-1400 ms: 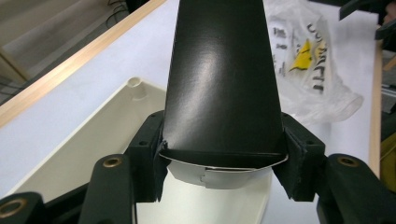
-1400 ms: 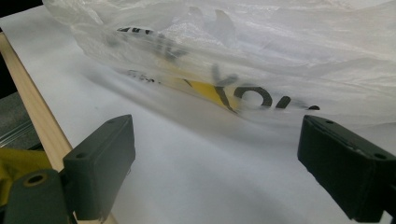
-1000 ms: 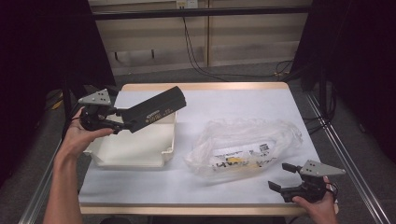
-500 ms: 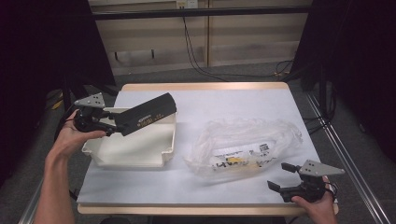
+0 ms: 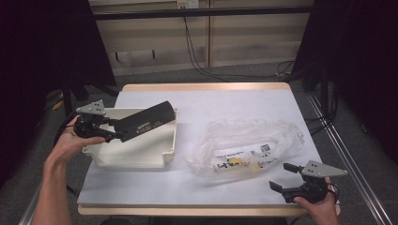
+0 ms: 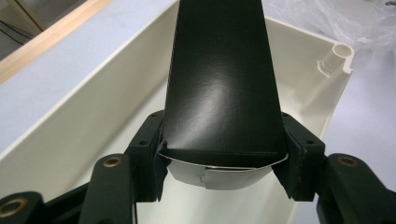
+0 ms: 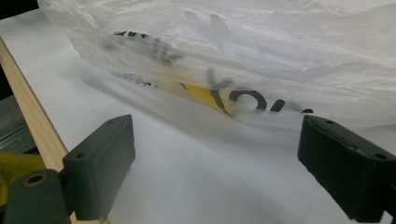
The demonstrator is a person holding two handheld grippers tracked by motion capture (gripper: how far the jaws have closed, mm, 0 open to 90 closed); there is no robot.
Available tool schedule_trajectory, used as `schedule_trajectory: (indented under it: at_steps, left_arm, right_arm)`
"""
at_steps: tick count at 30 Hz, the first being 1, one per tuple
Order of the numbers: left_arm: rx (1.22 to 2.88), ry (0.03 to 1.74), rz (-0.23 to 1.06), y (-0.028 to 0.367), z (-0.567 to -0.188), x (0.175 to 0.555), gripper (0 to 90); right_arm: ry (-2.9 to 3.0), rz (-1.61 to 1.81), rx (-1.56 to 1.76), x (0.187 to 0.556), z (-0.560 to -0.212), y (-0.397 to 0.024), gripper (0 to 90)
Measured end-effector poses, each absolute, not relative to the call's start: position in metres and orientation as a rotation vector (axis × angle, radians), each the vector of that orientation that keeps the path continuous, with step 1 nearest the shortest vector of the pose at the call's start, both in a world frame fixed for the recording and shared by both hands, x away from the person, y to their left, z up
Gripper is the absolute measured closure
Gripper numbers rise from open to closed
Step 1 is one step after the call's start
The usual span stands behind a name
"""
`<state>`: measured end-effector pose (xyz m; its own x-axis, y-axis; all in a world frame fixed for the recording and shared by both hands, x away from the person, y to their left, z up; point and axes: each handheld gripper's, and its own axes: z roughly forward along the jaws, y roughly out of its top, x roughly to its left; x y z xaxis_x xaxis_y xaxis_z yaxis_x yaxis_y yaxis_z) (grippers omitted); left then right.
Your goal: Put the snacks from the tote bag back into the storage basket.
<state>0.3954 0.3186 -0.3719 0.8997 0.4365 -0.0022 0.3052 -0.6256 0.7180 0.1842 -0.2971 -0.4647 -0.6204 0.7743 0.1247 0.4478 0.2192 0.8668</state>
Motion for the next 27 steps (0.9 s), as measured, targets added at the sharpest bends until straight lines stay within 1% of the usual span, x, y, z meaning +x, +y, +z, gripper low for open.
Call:
schedule_trajectory:
  at_steps: [6, 9, 11, 15, 21, 27]
  left_arm:
    - [2.299, 0.542, 0.209, 0.320, -0.382, 0.399, 43.2]
    - [2.333, 0.524, 0.213, 0.320, -0.385, 0.400, 43.2]
    - [2.308, 0.528, 0.205, 0.319, -0.389, 0.401, 43.2]
    - [2.352, 0.520, 0.198, 0.317, -0.393, 0.403, 43.2]
    - [2.357, 0.504, 0.214, 0.316, -0.399, 0.406, 43.2]
    - [2.403, 0.496, 0.203, 0.314, -0.403, 0.411, 43.3]
  right_arm:
    - [2.162, 1.369, 1.128, 0.183, -0.464, -0.297, 10.6]
    - [2.155, 1.370, 1.132, 0.183, -0.464, -0.297, 10.6]
    - [2.157, 1.366, 1.128, 0.184, -0.464, -0.297, 10.6]
    - [2.166, 1.367, 1.122, 0.185, -0.464, -0.296, 10.6]
    - [2.168, 1.369, 1.126, 0.185, -0.465, -0.297, 10.5]
    - [2.181, 1.373, 1.124, 0.186, -0.466, -0.295, 10.5]
